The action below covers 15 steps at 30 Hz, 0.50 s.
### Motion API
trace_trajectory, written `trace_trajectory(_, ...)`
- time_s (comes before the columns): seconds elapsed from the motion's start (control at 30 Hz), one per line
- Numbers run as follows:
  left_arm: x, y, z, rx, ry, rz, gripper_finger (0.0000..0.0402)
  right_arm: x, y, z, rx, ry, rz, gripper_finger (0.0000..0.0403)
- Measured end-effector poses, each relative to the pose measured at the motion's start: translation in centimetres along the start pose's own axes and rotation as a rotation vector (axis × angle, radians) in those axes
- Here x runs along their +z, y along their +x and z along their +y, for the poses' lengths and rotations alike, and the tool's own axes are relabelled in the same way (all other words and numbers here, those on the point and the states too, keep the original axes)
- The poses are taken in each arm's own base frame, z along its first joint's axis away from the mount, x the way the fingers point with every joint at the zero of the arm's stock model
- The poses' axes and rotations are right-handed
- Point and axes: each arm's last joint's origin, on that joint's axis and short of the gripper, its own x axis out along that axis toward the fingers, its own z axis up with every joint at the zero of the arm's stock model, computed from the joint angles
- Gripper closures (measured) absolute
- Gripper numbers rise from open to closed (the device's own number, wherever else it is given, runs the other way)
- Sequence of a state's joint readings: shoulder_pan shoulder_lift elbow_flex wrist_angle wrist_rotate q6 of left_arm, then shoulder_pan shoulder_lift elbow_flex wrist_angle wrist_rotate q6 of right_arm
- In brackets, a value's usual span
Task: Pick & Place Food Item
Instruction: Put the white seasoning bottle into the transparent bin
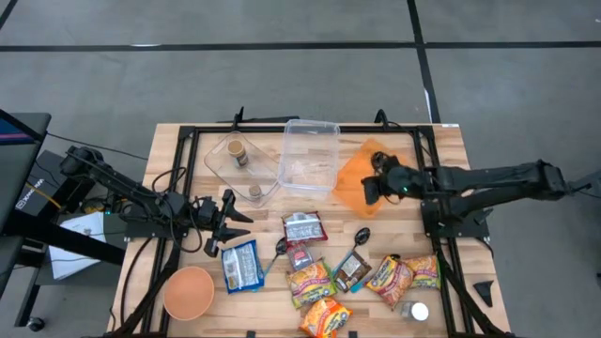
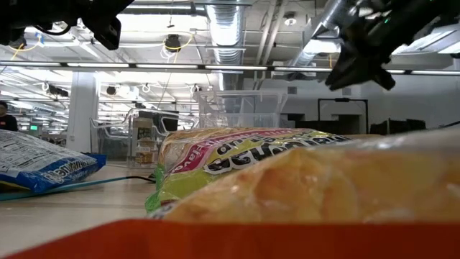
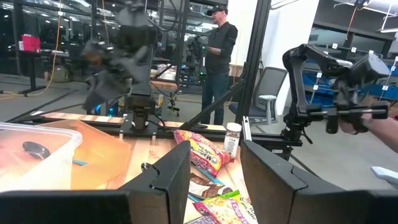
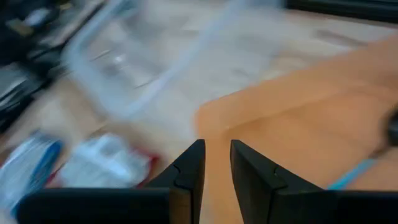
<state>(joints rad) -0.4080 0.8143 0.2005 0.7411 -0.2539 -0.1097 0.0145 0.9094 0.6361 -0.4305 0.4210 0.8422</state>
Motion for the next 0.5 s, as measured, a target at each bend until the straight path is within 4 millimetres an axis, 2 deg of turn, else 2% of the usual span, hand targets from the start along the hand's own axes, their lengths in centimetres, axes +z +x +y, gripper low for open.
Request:
trace_trajectory(0.23, 0.0, 0.0, 0.0, 0.000, 0.000, 0.000, 0.0266, -2.2, -1.5, 1.9, 0.116, -0.107, 0.044, 0.0330)
trace_trajectory(0.5, 0.0, 0.0, 0.0, 0.000, 0.000, 0.000, 0.0266, -4.1, -3.0, 3.2, 0.217, -0.113, 0.113, 0.0330)
